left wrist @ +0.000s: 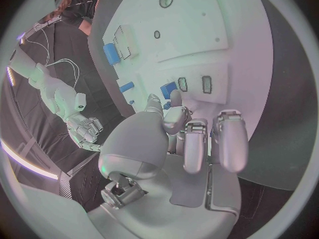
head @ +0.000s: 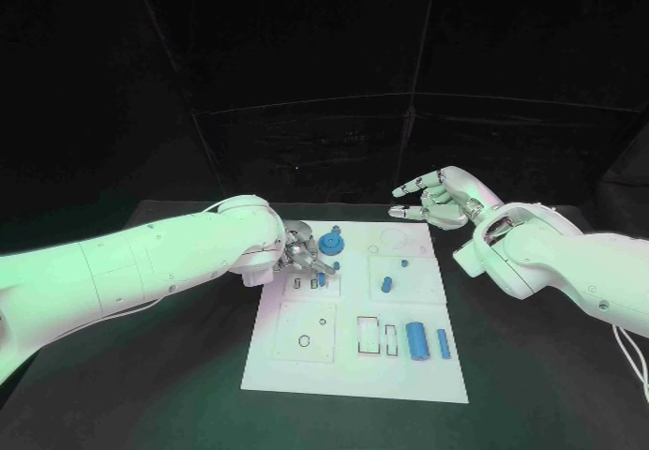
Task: Assemble the parts on the task board
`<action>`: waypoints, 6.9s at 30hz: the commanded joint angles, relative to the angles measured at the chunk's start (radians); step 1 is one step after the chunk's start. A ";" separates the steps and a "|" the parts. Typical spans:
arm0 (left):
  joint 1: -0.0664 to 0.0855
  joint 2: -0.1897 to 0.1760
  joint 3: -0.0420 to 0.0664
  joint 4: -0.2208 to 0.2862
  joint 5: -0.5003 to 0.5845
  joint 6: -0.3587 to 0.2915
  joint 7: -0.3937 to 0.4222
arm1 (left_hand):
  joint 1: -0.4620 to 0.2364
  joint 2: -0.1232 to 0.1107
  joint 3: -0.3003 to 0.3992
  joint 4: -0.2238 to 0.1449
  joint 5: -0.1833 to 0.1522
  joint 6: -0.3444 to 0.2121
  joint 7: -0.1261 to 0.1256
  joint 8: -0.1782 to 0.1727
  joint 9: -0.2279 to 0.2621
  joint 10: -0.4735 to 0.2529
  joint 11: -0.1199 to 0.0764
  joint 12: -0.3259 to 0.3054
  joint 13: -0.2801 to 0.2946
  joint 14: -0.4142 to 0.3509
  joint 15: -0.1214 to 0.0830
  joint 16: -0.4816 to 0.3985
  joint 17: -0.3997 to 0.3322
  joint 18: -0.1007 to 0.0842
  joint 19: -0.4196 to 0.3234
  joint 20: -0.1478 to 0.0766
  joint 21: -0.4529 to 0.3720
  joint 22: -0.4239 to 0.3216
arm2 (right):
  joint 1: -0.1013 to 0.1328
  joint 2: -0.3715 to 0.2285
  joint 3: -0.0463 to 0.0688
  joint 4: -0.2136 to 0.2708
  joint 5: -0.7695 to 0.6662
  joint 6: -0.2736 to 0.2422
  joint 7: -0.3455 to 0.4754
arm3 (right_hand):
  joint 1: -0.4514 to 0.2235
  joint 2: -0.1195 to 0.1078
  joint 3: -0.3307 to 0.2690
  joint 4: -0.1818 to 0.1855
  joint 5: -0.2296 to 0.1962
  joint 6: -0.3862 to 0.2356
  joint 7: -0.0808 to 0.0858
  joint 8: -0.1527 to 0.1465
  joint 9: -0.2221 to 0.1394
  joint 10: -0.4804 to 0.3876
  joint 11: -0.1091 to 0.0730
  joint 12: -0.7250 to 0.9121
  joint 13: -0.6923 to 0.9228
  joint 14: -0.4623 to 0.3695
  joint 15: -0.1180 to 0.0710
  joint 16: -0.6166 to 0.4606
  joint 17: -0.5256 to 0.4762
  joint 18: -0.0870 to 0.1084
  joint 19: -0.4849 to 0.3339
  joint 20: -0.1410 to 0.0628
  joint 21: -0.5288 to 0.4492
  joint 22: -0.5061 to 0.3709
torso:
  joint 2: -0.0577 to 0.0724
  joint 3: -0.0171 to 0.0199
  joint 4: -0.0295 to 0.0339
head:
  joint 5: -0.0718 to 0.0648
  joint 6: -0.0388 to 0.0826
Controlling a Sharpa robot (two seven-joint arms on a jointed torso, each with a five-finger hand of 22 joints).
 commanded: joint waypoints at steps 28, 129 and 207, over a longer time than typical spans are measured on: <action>0.002 0.025 -0.003 -0.030 -0.016 0.065 -0.010 | 0.029 0.007 0.017 -0.021 -0.001 -0.015 0.001 0.015 0.013 0.000 -0.003 0.003 -0.001 0.107 -0.006 0.003 0.263 -0.011 0.000 -0.008 0.003 0.001 | 0.002 0.010 0.000 -0.006 0.002 0.016 -0.002 | 0.006 0.002 -0.008 -0.002 0.014 0.006 -0.001 0.006 -0.001 0.003 -0.007 -0.003 -0.001 0.068 -0.005 -0.006 0.086 -0.016 0.001 -0.006 -0.003 -0.002 | 0.000 -0.0006 0.0003 | 0.000 -0.012; -0.039 -0.076 -0.017 0.098 -0.100 -0.057 0.000 | -0.080 -0.165 0.950 -0.289 0.020 -0.048 0.003 0.026 0.083 -0.009 -0.002 -0.050 -0.070 0.107 -0.002 0.003 0.263 -0.006 -0.008 -0.002 -0.020 -0.011 | 0.002 0.026 0.000 -0.028 0.005 0.033 0.008 | 0.005 0.007 -0.011 -0.002 0.024 0.011 -0.002 0.008 -0.001 0.002 -0.008 -0.005 -0.004 0.067 -0.006 -0.008 0.082 -0.015 0.000 -0.007 -0.005 -0.006 | -0.003 0.0015 0.0071 | 0.027 -0.040; -0.038 -0.026 -0.017 0.035 -0.083 -0.040 -0.001 | -0.377 -0.186 0.754 -0.095 0.004 0.044 -0.020 0.016 0.090 0.026 -0.018 -0.018 -0.047 0.107 -0.016 0.003 0.263 -0.013 0.010 -0.014 -0.002 0.028 | 0.002 0.036 0.000 -0.034 0.010 0.035 0.004 | -0.007 0.012 -0.019 0.006 0.035 0.015 -0.004 0.010 -0.002 -0.001 -0.009 -0.010 -0.010 0.066 -0.007 -0.012 0.076 -0.014 -0.004 -0.008 -0.009 -0.015 | -0.004 0.0020 0.0064 | 0.021 -0.059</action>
